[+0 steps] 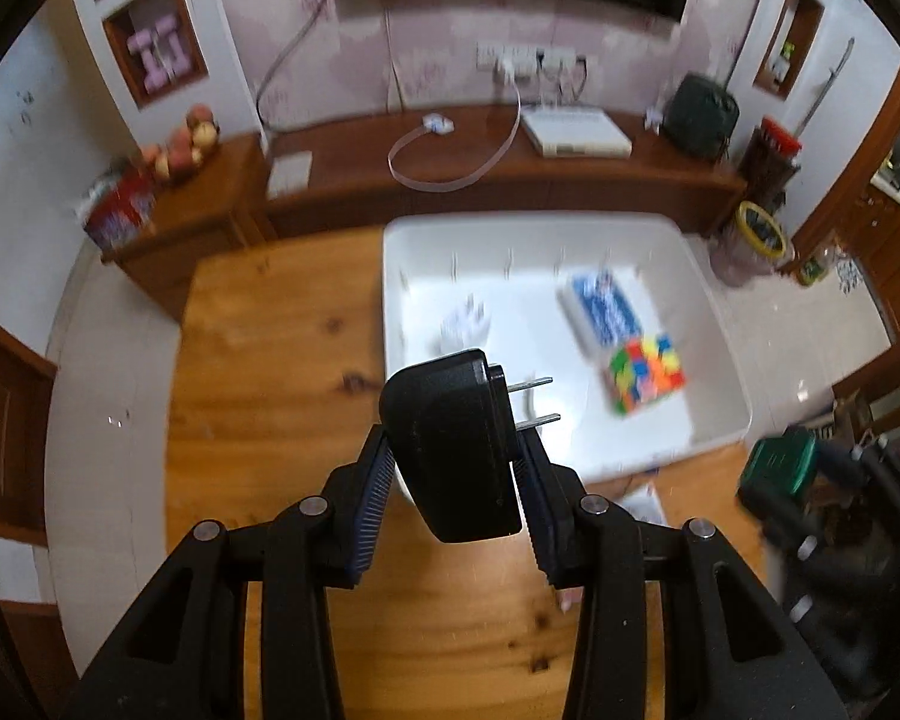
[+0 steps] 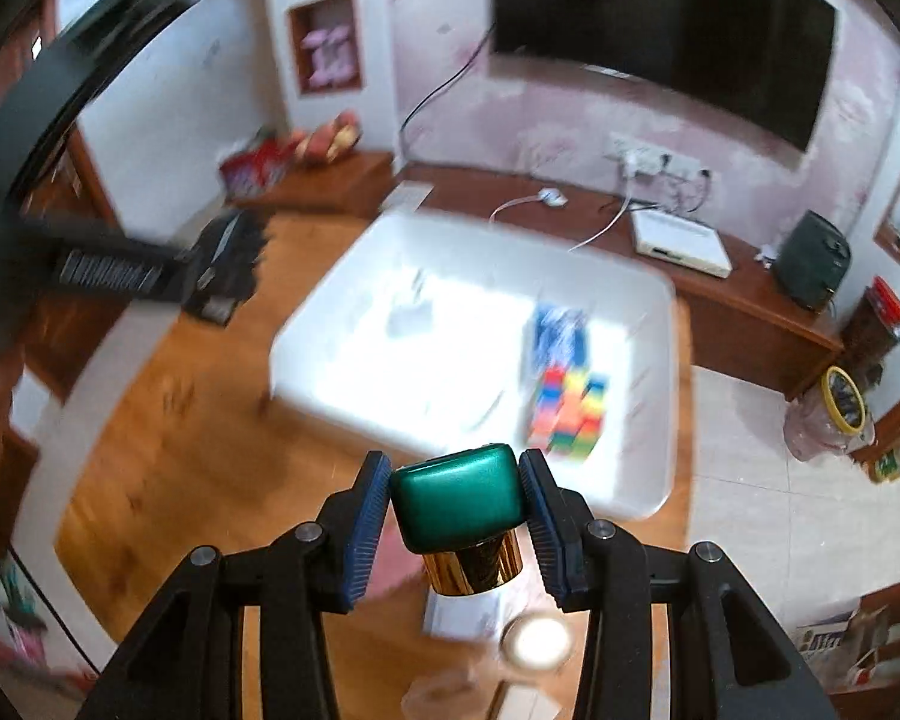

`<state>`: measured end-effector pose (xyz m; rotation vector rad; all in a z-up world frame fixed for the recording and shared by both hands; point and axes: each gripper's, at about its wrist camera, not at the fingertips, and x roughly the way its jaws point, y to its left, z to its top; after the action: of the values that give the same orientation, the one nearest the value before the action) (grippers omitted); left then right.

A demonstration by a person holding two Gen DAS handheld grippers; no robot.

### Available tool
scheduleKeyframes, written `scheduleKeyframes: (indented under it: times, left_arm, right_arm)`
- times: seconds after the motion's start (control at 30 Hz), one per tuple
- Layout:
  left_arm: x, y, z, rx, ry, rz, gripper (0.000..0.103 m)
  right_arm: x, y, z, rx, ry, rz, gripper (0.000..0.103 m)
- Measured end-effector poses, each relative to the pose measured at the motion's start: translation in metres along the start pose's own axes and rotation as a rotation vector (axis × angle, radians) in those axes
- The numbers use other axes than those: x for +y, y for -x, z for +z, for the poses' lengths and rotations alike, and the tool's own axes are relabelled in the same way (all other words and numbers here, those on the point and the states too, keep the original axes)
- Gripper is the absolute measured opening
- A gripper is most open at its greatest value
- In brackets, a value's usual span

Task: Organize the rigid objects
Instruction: 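Carry the black charger and jar into the white tray and open both tools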

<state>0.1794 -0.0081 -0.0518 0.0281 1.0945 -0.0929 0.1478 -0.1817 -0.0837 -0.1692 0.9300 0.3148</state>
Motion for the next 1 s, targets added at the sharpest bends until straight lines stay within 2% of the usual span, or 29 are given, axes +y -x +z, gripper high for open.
scheduleKeyframes:
  times: [0.23,0.4,0.6,0.8,1.0]
  left_arm:
    - [-0.002,-0.004,0.028,-0.05,-0.011,0.025,0.044]
    - [-0.003,-0.048,0.032,0.029,0.001,0.05,0.044]
    - [-0.009,-0.107,0.026,0.122,0.03,0.038,0.044]
    - [-0.016,-0.149,0.018,0.178,0.054,0.018,0.044]
    - [-0.015,-0.181,0.009,0.248,0.08,0.035,0.044]
  right_arm:
    - [-0.043,0.013,0.075,-0.086,-0.14,0.015,0.044]
    - [-0.059,-0.019,0.111,-0.086,-0.225,0.055,0.044]
    - [-0.064,-0.088,0.127,0.011,-0.279,0.079,0.045]
    - [-0.058,-0.178,0.114,0.18,-0.304,0.132,0.045]
    - [-0.053,-0.232,0.098,0.293,-0.349,0.176,0.045]
